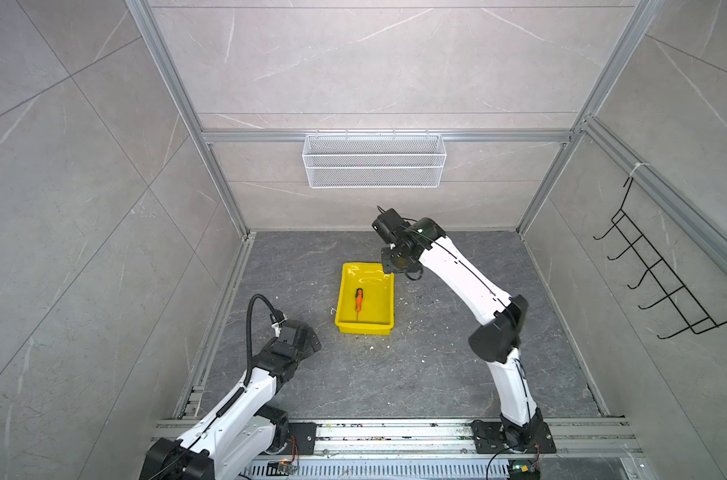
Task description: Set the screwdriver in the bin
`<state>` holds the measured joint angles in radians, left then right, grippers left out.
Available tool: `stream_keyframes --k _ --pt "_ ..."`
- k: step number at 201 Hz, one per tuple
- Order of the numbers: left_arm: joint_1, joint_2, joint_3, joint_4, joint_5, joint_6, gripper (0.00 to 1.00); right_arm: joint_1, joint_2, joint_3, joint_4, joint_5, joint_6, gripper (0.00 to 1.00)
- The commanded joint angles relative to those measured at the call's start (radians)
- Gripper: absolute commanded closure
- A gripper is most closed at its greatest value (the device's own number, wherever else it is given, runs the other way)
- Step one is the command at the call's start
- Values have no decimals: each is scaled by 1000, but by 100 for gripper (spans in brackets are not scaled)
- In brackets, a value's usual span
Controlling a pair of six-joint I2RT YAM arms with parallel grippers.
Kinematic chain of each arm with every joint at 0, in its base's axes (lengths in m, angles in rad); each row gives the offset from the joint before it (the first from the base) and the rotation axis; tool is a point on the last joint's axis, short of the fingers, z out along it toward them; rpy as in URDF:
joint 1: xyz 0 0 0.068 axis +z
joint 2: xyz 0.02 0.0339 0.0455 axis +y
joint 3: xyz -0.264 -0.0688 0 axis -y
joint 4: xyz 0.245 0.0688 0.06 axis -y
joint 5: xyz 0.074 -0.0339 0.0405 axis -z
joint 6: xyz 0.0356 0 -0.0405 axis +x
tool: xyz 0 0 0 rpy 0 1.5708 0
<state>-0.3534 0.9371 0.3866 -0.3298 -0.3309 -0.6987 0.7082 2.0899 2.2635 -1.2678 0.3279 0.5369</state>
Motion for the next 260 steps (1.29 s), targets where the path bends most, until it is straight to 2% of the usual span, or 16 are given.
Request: stream_keyframes --k 1,19,34,46,58,71,83,92,110,127,137,145,167,189,234,260 --pt "1 40 58 1 12 21 0 -5 -229 -357 241 211 -75 48" --pt "-1 64 72 -3 15 26 0 -24 -424 -683 511 266 -108 47" --pt "-1 60 72 1 17 29 0 -40 -524 -868 666 334 -108 45" --pt "-2 50 65 11 24 32 0 -51 -581 -964 684 439 -48 33" --pt "-2 40 57 19 25 33 0 -57 -641 -1050 675 554 44 25" --pt "-2 32 53 23 21 33 0 -71 -718 -1170 730 611 77 17" --pt "-2 29 53 21 18 32 0 -94 -797 -1298 825 615 55 6" --pt "-3 29 54 16 15 30 0 -119 -839 -1372 902 610 37 1" --pt "-3 26 55 13 5 25 0 -171 -884 -1461 1004 635 18 0" --pt "-3 25 52 22 6 27 0 -190 -904 -1579 1231 718 -116 0" --pt "-3 26 52 24 10 31 0 -207 -918 -1665 1429 658 -280 0" --pt "-3 27 53 24 15 31 0 -227 -936 -1709 1511 572 -360 1" --pt "-4 29 57 14 16 31 0 -284 -976 -1777 1612 428 -443 1" --pt "-3 9 54 -4 9 25 0 -333 -909 -1857 1817 359 -540 1" --pt "-3 -62 20 19 2 21 0 -360 -713 -1839 1878 317 -482 1" --pt "-3 -49 21 32 -1 21 0 -390 -663 -1748 1729 244 -453 1"
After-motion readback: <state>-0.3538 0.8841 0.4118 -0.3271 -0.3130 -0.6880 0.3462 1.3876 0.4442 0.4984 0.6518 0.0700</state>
